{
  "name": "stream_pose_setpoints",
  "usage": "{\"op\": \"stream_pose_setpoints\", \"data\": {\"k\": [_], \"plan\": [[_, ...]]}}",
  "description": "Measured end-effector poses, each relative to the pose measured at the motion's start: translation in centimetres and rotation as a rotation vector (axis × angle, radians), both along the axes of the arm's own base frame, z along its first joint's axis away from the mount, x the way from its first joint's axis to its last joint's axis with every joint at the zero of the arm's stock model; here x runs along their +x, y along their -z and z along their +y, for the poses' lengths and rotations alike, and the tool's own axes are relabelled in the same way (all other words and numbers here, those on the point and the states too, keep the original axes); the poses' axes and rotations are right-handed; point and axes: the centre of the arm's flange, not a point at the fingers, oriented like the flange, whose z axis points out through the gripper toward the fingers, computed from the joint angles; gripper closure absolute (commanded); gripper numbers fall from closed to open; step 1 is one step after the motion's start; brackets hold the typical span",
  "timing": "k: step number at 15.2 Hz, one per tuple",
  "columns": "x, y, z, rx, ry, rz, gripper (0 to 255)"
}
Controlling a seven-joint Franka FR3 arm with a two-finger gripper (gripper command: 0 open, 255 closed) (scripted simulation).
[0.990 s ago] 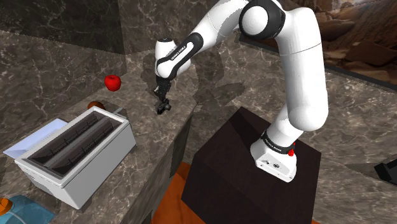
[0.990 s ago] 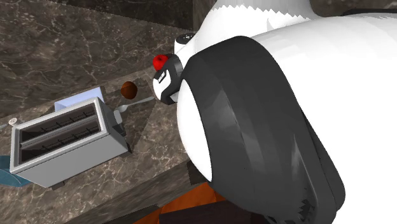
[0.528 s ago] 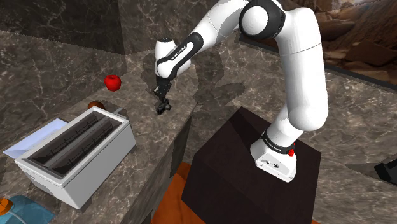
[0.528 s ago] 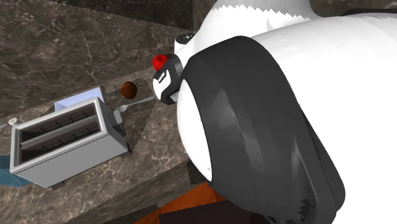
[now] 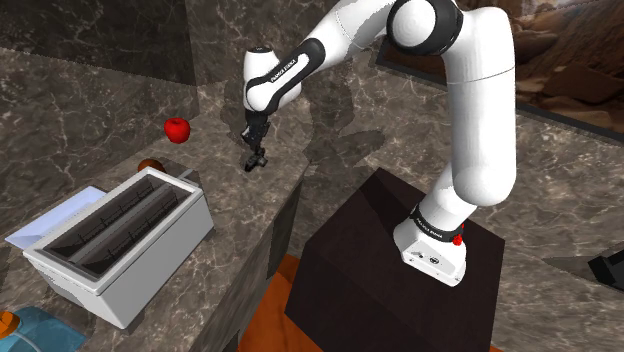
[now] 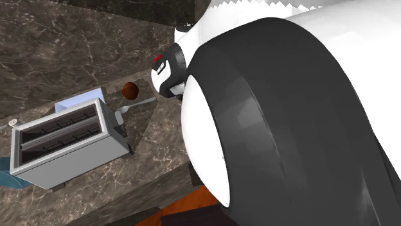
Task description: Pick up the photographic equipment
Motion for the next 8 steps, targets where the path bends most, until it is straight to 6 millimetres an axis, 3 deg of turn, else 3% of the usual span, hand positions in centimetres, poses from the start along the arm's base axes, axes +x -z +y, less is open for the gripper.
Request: {"op": "stream_pose_setpoints", "data": {"k": [8], "plan": [[0.0, -4.0, 0.0, 0.000, 0.000, 0.000, 255]]}}
